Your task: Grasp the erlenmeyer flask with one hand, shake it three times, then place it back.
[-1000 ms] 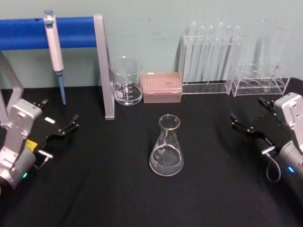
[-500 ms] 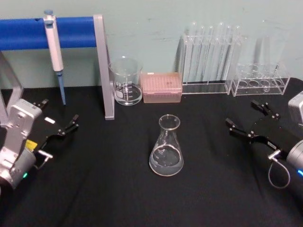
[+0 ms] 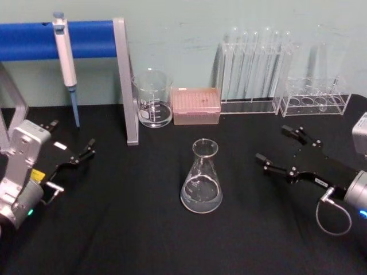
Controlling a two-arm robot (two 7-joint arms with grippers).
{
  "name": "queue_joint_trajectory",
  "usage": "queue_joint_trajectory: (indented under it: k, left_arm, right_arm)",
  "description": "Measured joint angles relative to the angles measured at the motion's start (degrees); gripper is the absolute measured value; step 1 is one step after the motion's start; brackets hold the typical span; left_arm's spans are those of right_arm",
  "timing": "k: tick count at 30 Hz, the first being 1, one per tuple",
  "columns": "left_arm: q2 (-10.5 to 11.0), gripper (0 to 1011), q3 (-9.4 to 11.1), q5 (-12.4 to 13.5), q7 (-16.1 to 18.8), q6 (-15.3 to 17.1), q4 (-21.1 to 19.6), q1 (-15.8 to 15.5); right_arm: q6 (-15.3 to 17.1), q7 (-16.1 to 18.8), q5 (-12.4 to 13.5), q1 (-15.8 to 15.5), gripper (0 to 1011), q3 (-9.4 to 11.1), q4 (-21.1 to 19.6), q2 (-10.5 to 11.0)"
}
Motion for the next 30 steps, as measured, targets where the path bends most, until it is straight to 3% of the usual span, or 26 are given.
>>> queue_joint_trajectory:
  k: [17, 30]
  left_arm:
    - [0.0, 1001, 0.0, 0.0, 0.0, 0.0, 0.0, 0.0]
    - [0.0, 1001, 0.0, 0.0, 0.0, 0.0, 0.0, 0.0]
  right_arm:
    - [-0.3, 11.5, 1.3, 3.8, 1003, -2.1, 2.9, -3.2]
    - [0.2, 16.2, 2.2, 7.7, 1003, -4.5, 7.0, -6.0]
